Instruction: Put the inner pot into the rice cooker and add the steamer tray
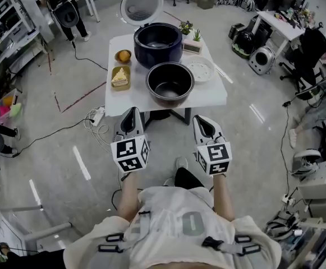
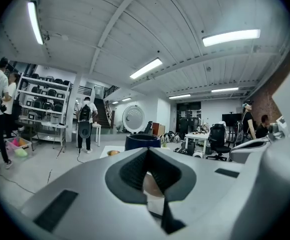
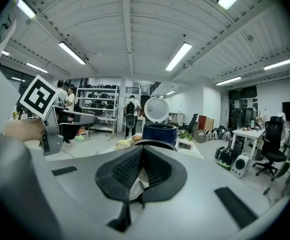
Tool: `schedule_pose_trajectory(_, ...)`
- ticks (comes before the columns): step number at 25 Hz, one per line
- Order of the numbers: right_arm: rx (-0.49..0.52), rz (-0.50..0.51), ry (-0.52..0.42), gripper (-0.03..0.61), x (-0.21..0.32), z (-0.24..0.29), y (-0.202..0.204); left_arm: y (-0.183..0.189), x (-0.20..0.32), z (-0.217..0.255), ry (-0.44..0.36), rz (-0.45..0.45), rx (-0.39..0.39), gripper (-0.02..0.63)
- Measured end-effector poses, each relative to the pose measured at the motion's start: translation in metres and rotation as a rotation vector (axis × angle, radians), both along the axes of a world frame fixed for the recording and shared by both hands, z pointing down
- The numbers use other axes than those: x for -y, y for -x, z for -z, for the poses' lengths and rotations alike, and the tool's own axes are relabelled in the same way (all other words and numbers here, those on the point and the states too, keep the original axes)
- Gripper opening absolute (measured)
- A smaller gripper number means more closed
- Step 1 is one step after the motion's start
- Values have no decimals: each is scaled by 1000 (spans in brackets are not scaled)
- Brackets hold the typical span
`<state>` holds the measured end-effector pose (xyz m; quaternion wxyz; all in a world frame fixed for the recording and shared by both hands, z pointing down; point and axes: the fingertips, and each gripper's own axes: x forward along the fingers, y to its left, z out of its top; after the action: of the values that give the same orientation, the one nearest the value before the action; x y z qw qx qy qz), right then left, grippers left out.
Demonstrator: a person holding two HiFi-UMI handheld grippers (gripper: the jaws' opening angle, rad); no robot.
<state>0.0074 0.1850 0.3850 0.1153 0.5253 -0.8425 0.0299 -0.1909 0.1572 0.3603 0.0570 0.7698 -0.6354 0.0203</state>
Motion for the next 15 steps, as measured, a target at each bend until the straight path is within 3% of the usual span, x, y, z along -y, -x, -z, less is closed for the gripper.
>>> schedule_pose_trajectory(9, 40, -3, -25, 6, 65, 5, -17, -14, 51, 3, -10, -1, 2, 21)
schedule_pose_trajectory(15, 72, 1, -82, 6, 131, 21, -25, -20, 111, 16, -42, 23, 27, 21)
